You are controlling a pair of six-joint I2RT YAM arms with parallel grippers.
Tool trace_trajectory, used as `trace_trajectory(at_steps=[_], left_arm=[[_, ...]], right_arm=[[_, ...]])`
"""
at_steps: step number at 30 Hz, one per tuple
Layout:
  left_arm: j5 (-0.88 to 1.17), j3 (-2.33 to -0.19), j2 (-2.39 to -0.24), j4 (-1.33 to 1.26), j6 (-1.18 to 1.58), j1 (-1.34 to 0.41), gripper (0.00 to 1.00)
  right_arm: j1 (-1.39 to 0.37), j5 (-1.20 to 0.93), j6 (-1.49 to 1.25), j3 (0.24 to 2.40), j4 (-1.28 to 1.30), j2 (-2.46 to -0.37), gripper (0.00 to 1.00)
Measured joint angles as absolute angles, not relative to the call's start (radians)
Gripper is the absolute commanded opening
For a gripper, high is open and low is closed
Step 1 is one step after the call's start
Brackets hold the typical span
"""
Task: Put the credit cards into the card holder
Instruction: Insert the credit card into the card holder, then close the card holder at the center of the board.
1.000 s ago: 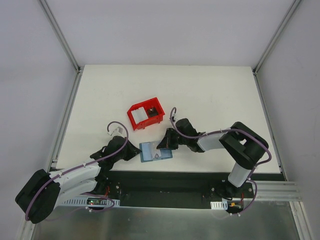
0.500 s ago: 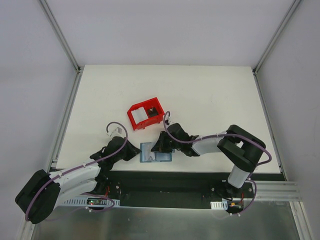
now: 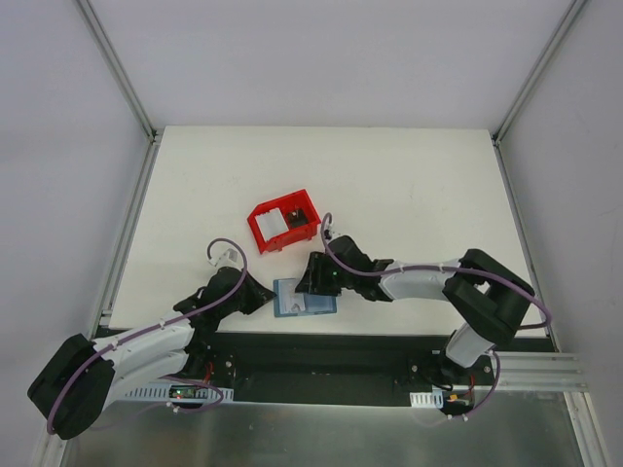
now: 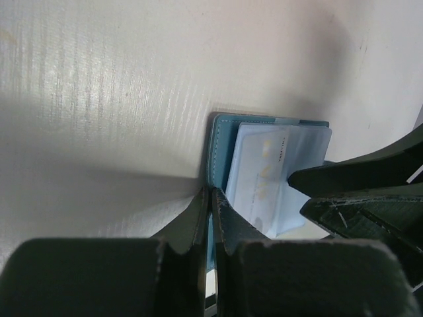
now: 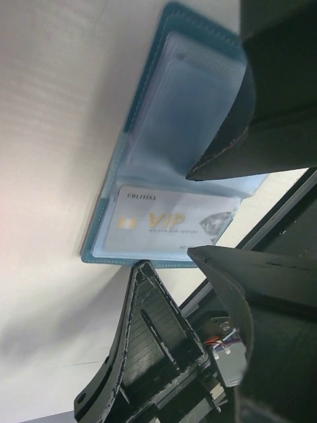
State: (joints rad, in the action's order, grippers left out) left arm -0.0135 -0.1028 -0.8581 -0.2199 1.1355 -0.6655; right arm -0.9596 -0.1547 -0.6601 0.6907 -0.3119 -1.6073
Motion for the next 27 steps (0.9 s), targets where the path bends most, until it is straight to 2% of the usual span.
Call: trace_trajectory(at_steps=[12,17,22,27], left_arm=[[-0.011,-0.103,-0.859,-0.205,1.135,-0.665,0.0],[-0.009,-0.115,-0.848,-0.175,1.116,-0.665,0.0],[-0.007,-0.195,-0.819,-0.096,1.047,-0.665,0.0],[0.011,-0.296,-0.827,-0.053,0.975,-0.665,0.0]], right_arm=[[-1.001,-0.239,-0.632,0.823,-0.26,-1.734,0.44],[-1.007,-0.231,-0.574,0.833,-0.21,-1.708,0.5],[-1.011,-0.067,-0.475,0.863,0.035,-1.552,0.59],[-1.01,0.12,-0.435,0.887,0.231,-1.417,0.65]])
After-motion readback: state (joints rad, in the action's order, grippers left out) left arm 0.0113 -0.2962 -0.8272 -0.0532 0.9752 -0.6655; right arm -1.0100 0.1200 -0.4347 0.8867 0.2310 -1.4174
